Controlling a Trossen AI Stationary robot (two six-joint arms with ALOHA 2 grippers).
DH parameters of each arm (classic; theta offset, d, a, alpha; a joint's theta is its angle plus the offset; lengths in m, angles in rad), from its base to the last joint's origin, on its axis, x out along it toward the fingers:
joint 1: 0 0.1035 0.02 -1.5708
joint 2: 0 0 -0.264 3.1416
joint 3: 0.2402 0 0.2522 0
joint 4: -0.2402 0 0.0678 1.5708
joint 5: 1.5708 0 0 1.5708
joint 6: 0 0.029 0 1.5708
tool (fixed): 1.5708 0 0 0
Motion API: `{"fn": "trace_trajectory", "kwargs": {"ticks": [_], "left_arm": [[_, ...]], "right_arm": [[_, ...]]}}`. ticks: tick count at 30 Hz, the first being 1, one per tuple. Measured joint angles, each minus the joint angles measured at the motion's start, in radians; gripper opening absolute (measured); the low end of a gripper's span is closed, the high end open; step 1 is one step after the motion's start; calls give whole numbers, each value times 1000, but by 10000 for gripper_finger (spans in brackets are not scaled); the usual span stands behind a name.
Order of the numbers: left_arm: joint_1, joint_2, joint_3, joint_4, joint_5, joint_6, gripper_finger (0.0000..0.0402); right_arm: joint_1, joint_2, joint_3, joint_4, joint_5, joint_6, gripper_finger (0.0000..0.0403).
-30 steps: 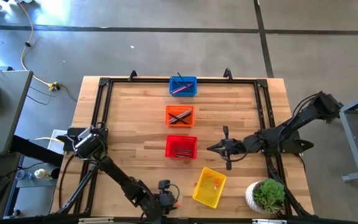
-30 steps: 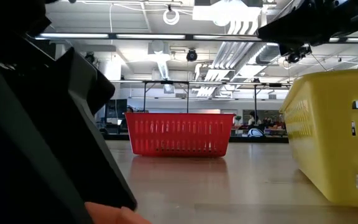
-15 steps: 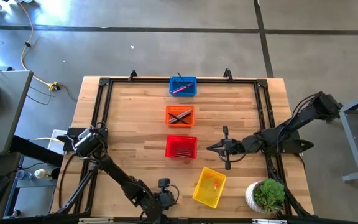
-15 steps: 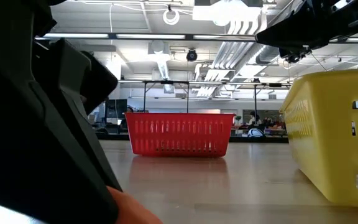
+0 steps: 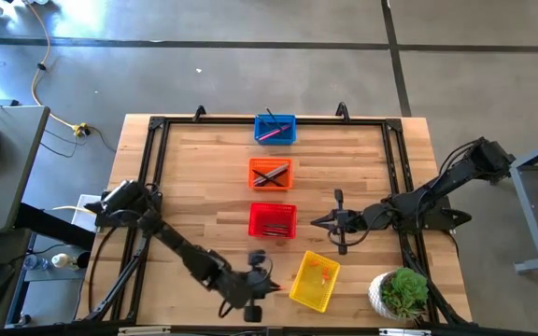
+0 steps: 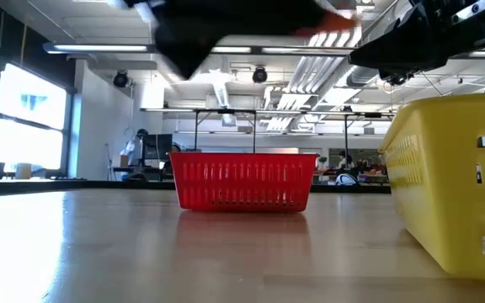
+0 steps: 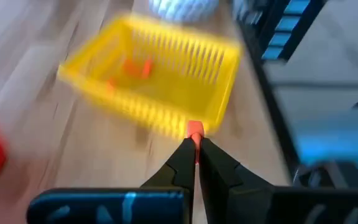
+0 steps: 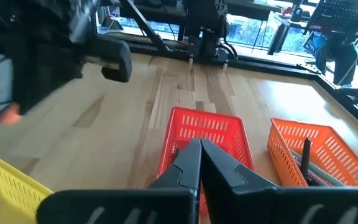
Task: Sort crayons/erasers/pens/pencils in bins
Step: Put the orange eraser into the yellow bin
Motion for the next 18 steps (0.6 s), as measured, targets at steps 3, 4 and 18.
{"fn": "trace_trajectory", "kwargs": {"ticks": [3, 4, 18], "left_arm": [[49, 18, 2, 130, 62, 51, 0], [63, 26, 0, 158, 72, 71, 0], [120, 173, 146, 189, 187, 174, 0]], "right_arm": [[0, 0, 0, -10, 0, 0, 0], [0, 0, 0, -10, 0, 0, 0], [0, 0, 0, -49, 0, 3, 0]]}}
